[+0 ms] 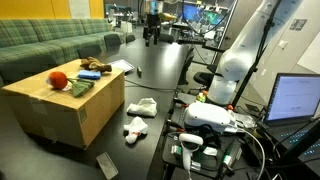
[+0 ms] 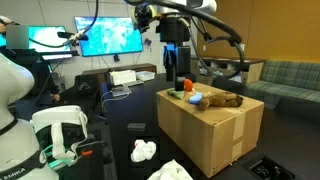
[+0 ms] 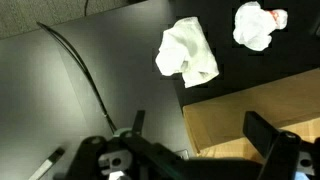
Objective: Put the moose doll on the table, then the white towel on the box, then blue sponge on the table, the white plastic on the box, the turnip plushie on the table, finally, the duster on the box
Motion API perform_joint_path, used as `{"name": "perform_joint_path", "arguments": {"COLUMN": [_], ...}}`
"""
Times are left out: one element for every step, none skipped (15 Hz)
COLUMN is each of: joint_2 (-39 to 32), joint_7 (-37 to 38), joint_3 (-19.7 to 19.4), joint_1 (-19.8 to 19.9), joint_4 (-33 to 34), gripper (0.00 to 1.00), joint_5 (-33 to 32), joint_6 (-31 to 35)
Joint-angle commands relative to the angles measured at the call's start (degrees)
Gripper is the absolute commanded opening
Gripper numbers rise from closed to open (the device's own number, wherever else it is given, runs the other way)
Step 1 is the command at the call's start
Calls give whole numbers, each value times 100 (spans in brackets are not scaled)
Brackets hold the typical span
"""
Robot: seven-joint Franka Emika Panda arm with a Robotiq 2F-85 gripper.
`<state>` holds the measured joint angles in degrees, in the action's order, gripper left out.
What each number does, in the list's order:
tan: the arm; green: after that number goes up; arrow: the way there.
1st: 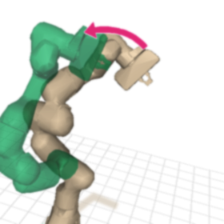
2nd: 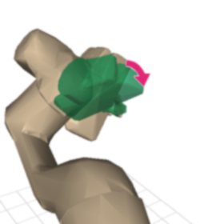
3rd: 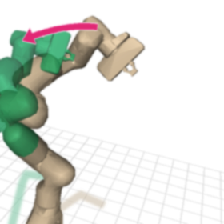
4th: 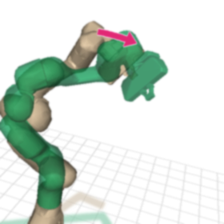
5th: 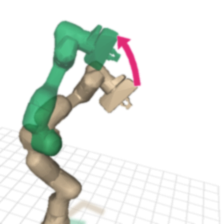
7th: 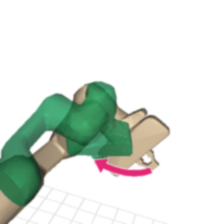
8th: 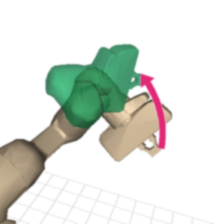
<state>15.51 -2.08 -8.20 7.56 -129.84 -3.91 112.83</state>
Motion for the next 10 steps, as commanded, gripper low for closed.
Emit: {"name": "perform_joint_path", "arguments": {"joint_2": [-2,3,14,10,-2,-13,-24,-28,-36,-39], "joint_7": [-4,-4,-4,-23,-81,-146,-183,-294,-426,-515], "joint_3": [9,9,9,12,9,7,7,-3,-18,-26], "joint_1": [11,11,11,10,0,-9,-15,-26,-43,-49], "joint_4": [27,52,61,51,26,26,17,12,25,22], "gripper": [100,100,100,100,100,100,100,100,100,100], "joint_5": [4,4,4,-25,-27,-38,-39,-35,-2,9], "joint_6": [-11,-11,-11,9,42,80,116,139,146,190]}}
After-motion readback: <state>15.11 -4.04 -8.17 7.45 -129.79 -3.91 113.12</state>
